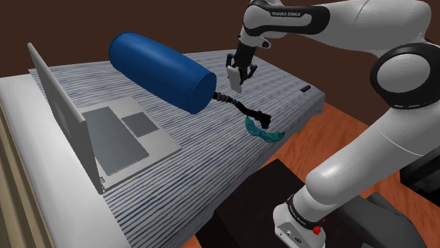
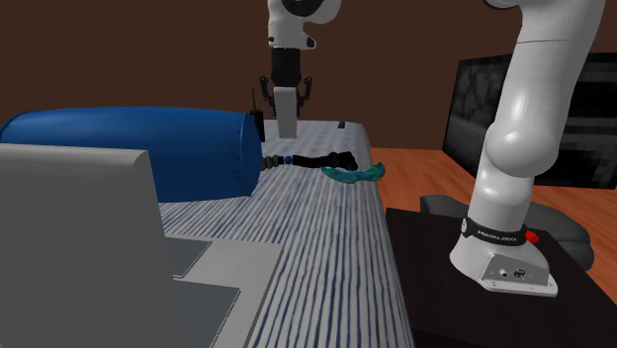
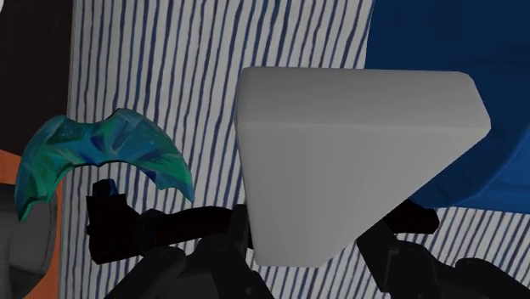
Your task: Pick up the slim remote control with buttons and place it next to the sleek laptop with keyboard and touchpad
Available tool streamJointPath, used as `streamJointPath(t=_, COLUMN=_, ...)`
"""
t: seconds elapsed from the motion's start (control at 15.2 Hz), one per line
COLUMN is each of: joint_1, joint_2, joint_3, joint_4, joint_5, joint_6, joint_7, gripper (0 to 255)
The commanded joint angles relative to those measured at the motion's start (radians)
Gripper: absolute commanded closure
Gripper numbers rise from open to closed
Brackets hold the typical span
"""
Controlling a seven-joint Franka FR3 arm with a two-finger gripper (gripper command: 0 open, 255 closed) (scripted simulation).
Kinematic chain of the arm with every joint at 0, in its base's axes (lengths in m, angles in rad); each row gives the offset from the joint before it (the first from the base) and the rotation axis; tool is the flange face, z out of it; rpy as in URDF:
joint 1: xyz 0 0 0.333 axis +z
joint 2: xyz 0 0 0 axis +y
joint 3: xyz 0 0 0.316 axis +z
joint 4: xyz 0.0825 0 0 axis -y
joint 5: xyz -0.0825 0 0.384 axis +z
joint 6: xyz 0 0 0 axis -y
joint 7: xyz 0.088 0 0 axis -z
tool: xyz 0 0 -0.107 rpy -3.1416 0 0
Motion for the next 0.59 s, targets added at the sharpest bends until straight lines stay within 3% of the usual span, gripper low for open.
streamJointPath(t=0.0, joint_1=0.000, joint_2=-0.002, joint_3=0.000, joint_4=0.026, joint_5=0.000, joint_6=-0.028, joint_7=0.001, gripper=255)
streamJointPath(t=0.53, joint_1=0.000, joint_2=0.004, joint_3=0.000, joint_4=0.141, joint_5=-0.001, joint_6=-0.137, joint_7=0.004, gripper=255)
